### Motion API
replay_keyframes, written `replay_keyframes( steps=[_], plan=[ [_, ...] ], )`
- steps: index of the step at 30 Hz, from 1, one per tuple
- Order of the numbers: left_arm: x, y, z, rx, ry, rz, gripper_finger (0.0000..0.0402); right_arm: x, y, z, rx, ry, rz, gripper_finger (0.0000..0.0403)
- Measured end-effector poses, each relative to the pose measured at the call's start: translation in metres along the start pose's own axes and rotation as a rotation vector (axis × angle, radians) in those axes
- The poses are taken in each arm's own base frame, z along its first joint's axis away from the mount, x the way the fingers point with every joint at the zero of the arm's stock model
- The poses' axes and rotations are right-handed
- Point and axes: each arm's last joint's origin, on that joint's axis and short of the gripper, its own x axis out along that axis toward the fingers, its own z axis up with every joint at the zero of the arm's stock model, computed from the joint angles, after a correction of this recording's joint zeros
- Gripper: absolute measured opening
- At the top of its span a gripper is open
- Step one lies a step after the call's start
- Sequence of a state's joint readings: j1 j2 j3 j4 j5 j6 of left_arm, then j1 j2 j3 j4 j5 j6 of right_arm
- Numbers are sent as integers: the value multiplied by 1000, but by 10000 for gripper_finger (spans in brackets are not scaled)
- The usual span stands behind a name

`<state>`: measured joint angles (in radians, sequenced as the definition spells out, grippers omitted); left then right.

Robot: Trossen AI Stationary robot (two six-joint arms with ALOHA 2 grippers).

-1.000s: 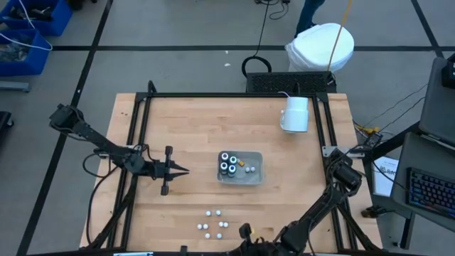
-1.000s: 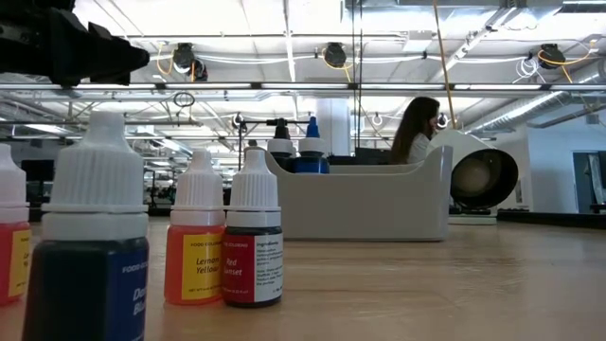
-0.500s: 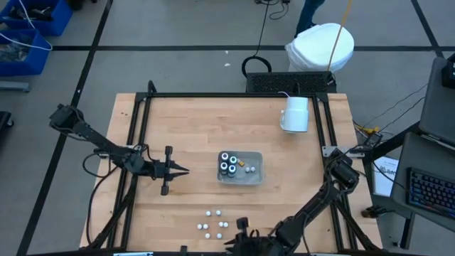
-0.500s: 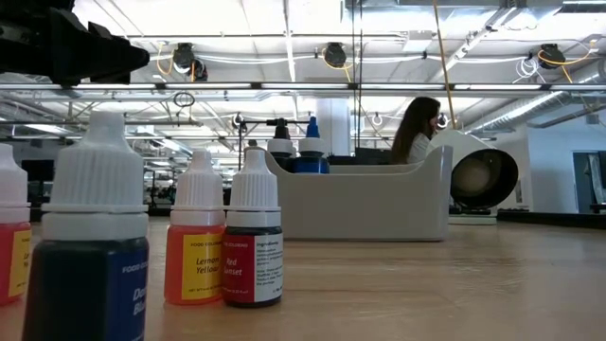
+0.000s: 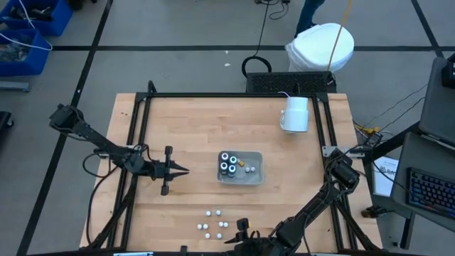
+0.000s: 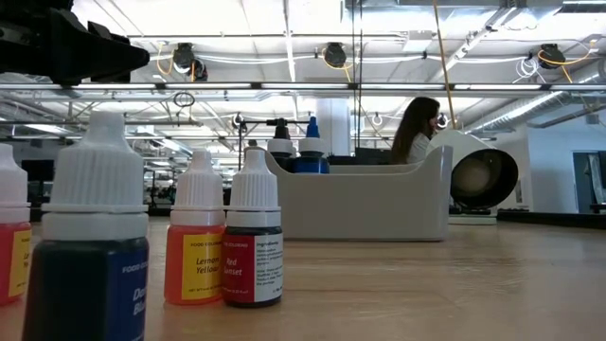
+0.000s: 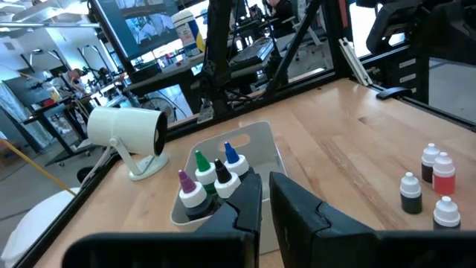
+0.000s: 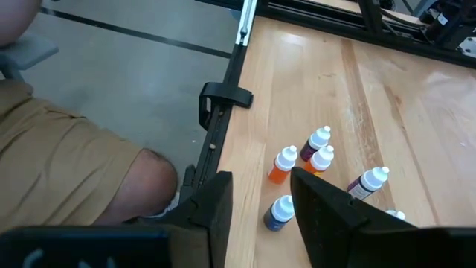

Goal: Pick & Place food coloring
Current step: Put the small red food coloring into the gray bin

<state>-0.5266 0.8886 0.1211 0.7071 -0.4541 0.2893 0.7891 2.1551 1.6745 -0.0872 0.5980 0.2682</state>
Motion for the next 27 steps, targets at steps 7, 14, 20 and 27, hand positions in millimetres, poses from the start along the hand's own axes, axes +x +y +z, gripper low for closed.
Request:
replay_keyframes(
  steps=[7,14,20,27],
  plan=[
    [0,0,0,0,0,-1,35,0,-1,0,-18,0,-2,130],
    [0,0,0,-1,0,-1,35,1,-1,0,-26,1,-2,124],
    [0,0,0,-1,-1,-2,35,1,-1,0,-25,1,-2,122],
    [0,0,0,-2,-2,-4,35,1,-3,1,18,-9,-34,123]
  ],
)
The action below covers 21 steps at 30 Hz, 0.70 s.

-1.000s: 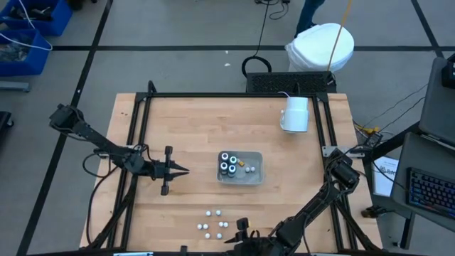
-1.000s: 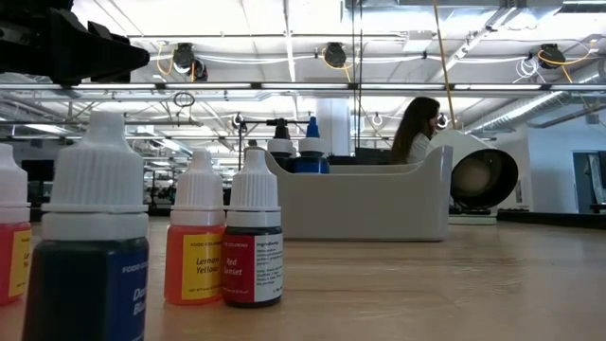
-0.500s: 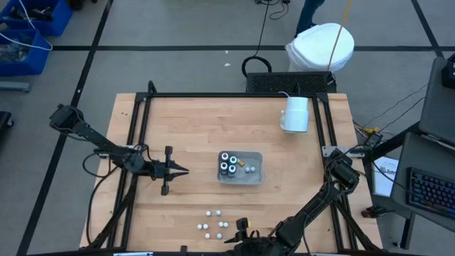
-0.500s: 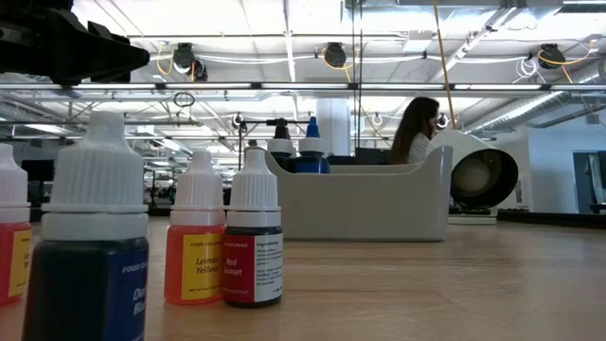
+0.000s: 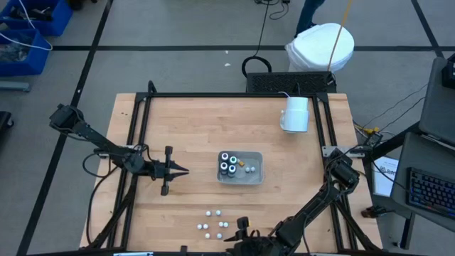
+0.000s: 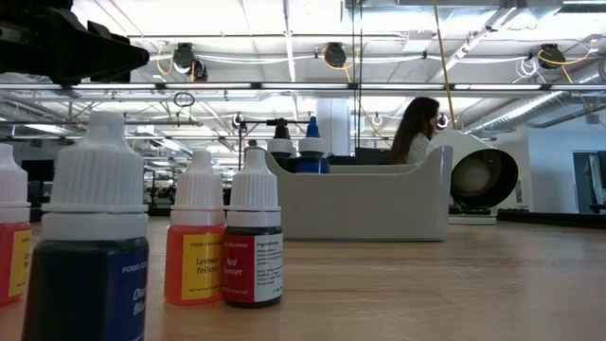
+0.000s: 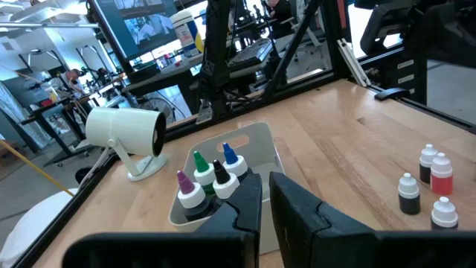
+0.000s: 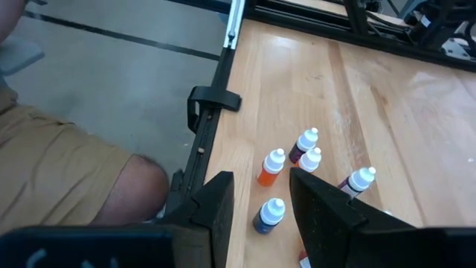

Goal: Pick & Place food coloring
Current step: Put the small red food coloring into the gray bin

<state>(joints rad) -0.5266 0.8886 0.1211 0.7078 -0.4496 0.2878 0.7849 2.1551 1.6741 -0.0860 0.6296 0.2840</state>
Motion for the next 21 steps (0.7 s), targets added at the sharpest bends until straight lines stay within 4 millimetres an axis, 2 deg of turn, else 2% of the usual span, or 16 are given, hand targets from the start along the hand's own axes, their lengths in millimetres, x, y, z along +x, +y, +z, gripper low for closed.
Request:
replay_keyframes(
  steps=[11,17,21],
  plan=[
    [0,0,0,0,0,0,35,0,0,0,-8,1,1,122],
    [0,0,0,0,-1,1,35,1,-1,0,74,0,0,121],
    [0,0,0,0,-1,1,35,3,-5,1,18,3,-9,119]
  ],
)
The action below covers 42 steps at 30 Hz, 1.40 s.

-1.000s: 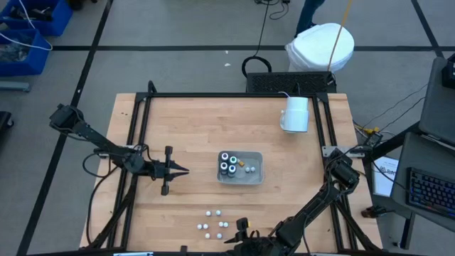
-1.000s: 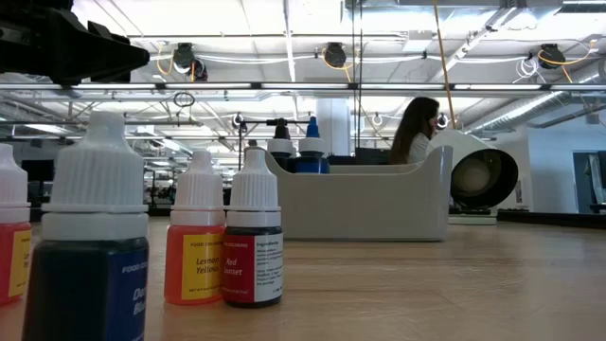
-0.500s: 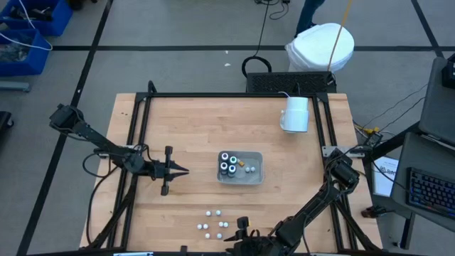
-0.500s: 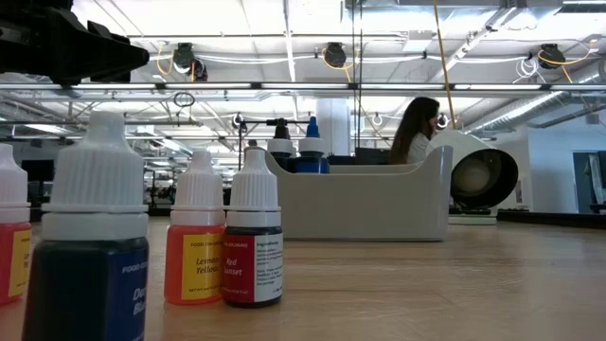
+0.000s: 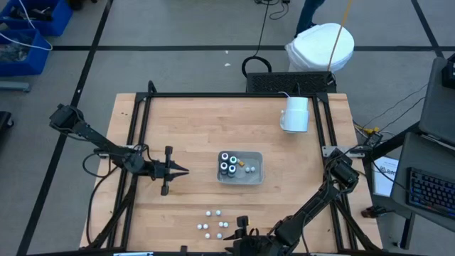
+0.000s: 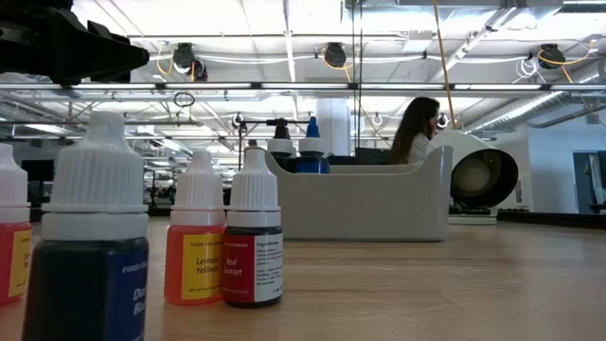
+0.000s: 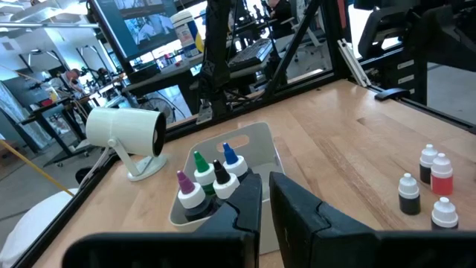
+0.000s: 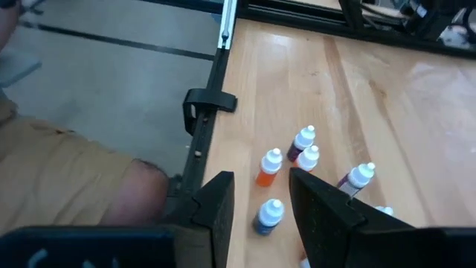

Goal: Pick & Place food coloring
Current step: Put the small red food coloring into the gray bin

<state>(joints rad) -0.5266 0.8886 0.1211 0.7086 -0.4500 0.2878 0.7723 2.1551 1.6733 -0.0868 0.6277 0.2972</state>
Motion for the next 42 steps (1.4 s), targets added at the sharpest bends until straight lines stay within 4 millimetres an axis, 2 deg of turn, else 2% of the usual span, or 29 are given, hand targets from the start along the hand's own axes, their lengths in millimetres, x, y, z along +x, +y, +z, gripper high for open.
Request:
replay_keyframes(
  steps=[4,20,29,36,42],
  plan=[
    [0,0,0,0,0,0,35,2,-3,1,-49,1,-9,119],
    [0,-1,0,22,-9,-30,35,5,-7,1,-40,3,-16,118],
    [0,-1,1,21,-16,-27,35,15,-19,-16,-68,54,-51,118],
    [-1,4,16,-1,-161,22,35,23,-32,-25,-96,86,-78,118],
    [-2,5,18,25,-183,33,35,24,-37,-22,-200,85,-84,118]
  ],
)
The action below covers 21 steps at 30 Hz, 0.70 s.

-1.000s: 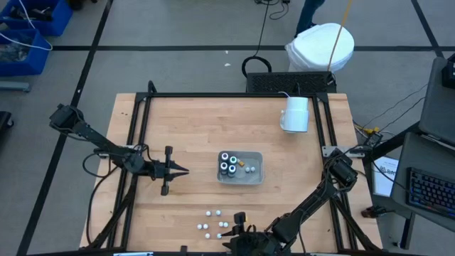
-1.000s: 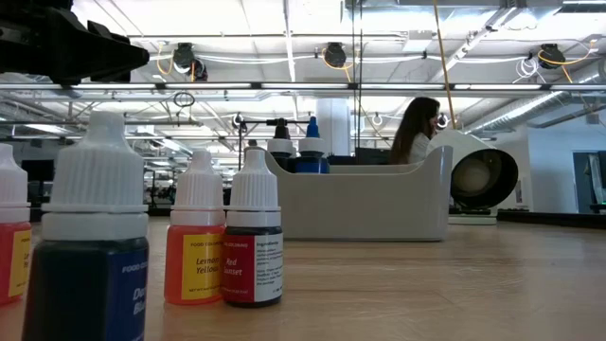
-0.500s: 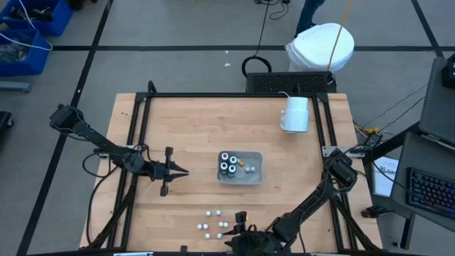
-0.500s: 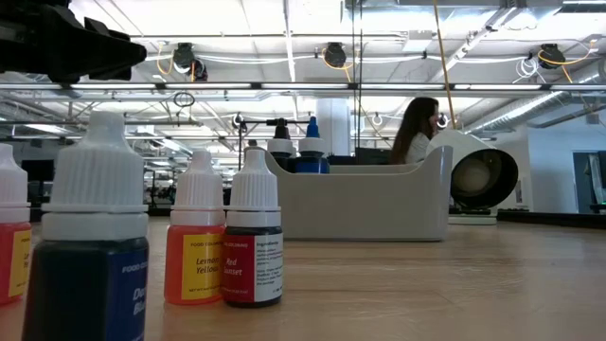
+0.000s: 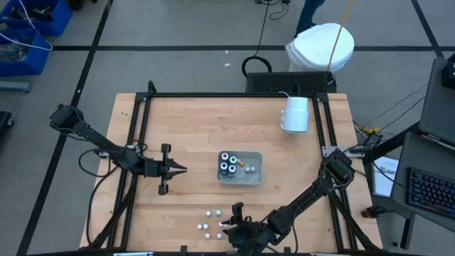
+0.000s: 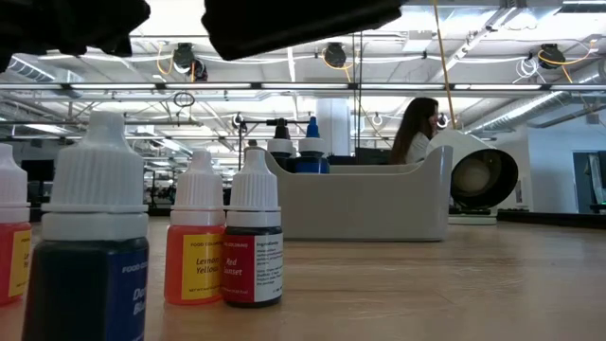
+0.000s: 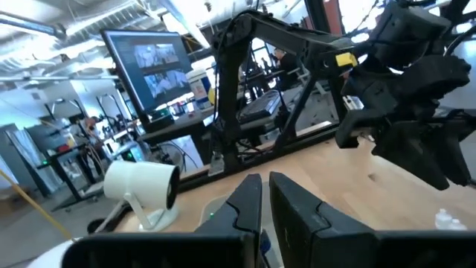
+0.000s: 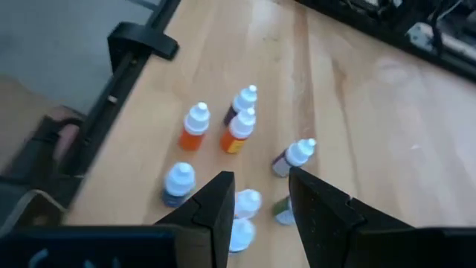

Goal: Pick & Place food coloring
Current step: Put the small red food coloring into the gray bin

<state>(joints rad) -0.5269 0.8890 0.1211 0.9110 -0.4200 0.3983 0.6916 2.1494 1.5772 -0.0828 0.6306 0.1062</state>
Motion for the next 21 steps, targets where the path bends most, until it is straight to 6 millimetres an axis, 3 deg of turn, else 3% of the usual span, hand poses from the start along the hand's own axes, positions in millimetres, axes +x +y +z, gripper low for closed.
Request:
replay_keyframes(
  steps=[9,13,17,21],
  plan=[
    [0,0,0,74,0,0,35,-26,-14,19,-22,-14,8,118],
    [0,0,1,75,-6,3,35,-35,-17,26,72,-38,12,118],
    [0,0,1,48,-7,4,35,-32,-15,20,151,-28,18,118],
    [0,-1,-3,-22,30,-11,35,-26,-13,2,224,-15,18,118]
  ],
)
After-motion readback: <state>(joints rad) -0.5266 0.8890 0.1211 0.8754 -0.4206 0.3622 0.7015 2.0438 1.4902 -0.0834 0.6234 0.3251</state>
